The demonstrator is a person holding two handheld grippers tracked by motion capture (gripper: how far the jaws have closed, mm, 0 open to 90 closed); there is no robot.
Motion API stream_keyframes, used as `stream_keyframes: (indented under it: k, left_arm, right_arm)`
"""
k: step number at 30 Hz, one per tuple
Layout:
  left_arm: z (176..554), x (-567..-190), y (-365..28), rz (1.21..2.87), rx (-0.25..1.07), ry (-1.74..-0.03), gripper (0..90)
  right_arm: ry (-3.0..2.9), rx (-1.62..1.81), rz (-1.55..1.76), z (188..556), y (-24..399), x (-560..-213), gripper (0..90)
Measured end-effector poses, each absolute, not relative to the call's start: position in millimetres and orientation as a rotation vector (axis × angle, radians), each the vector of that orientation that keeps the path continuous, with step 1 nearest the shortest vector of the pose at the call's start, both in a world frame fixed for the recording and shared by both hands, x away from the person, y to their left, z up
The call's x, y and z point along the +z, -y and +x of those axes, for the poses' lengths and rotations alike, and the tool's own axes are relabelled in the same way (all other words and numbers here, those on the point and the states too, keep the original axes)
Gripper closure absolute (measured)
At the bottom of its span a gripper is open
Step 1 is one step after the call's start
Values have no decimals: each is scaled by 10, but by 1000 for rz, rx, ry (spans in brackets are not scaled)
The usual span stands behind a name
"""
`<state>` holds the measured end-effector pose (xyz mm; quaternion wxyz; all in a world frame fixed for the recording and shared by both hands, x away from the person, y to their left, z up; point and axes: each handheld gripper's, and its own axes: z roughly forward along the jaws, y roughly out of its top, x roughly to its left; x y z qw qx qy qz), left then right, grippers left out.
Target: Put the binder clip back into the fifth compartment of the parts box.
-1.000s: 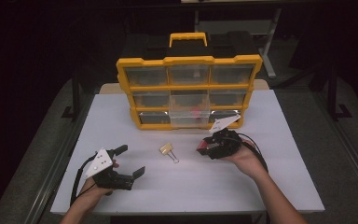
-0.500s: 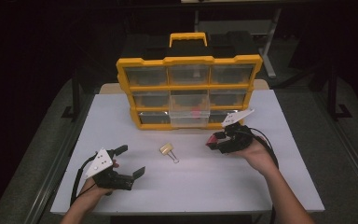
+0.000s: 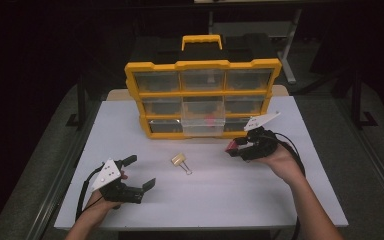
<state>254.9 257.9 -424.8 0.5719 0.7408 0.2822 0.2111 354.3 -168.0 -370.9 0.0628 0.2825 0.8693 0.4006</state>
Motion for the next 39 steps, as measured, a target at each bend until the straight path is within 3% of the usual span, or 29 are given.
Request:
stream_keyframes:
  k: [39]
  left_arm:
    - [2555,-4264,-2564,1751,506,-656,0]
  right_arm:
    - [-2572,1303,805,3708,1865,-3098,489]
